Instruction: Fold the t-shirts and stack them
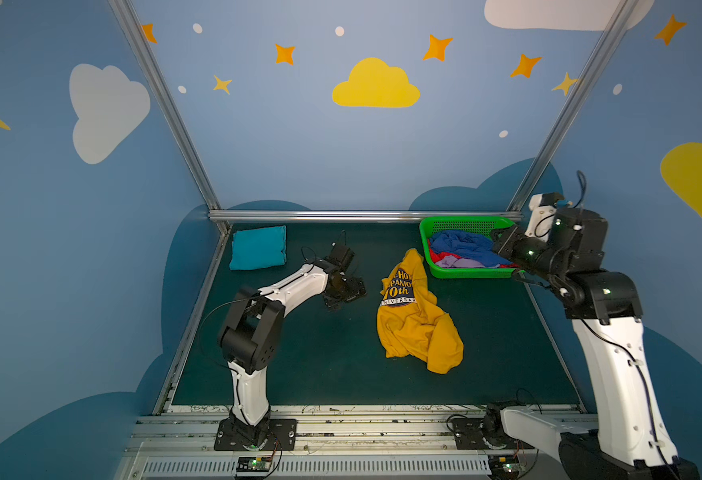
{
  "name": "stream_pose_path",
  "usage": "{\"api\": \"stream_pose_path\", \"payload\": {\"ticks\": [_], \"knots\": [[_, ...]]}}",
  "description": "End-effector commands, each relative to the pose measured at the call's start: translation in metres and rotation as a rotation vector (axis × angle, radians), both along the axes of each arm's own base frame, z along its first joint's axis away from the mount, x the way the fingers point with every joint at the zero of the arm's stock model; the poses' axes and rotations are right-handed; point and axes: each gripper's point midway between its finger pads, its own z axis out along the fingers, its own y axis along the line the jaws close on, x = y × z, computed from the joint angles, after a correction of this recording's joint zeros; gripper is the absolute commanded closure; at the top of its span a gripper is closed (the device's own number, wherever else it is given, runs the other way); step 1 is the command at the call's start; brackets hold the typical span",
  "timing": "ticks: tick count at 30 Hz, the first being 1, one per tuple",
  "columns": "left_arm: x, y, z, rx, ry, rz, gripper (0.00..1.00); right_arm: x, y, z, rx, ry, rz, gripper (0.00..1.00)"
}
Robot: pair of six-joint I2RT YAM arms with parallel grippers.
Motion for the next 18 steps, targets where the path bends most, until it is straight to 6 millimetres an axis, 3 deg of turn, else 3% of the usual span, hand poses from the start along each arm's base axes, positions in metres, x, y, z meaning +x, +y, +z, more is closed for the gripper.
{"api": "stream_pose_path", "payload": {"ticks": [1, 2, 4, 8, 14, 18], "knots": [[0.001, -0.016, -0.007, -0.002, 0.011, -0.03, 0.07, -0.018, 0.026, -0.05, -0.111, 0.134, 0.139, 0.72], [0.005, -0.018, -0.011, 0.001, 0.017, -0.027, 0.07, -0.026, 0.036, -0.069, -0.164, 0.173, 0.176, 0.57], [0.015, -0.022, -0.014, 0.006, 0.011, -0.027, 0.07, -0.041, 0.056, -0.103, -0.251, 0.219, 0.238, 0.4], [0.045, -0.038, -0.007, -0.007, -0.021, -0.039, 0.08, -0.071, 0.102, -0.162, -0.318, 0.235, 0.375, 0.2], [0.082, -0.055, 0.003, -0.059, -0.069, -0.033, 0.1, -0.095, 0.147, -0.241, -0.317, 0.384, 0.433, 0.17], [0.097, -0.069, -0.007, -0.105, -0.062, -0.031, 0.19, -0.102, 0.165, -0.278, -0.3, 0.478, 0.446, 0.22]]}}
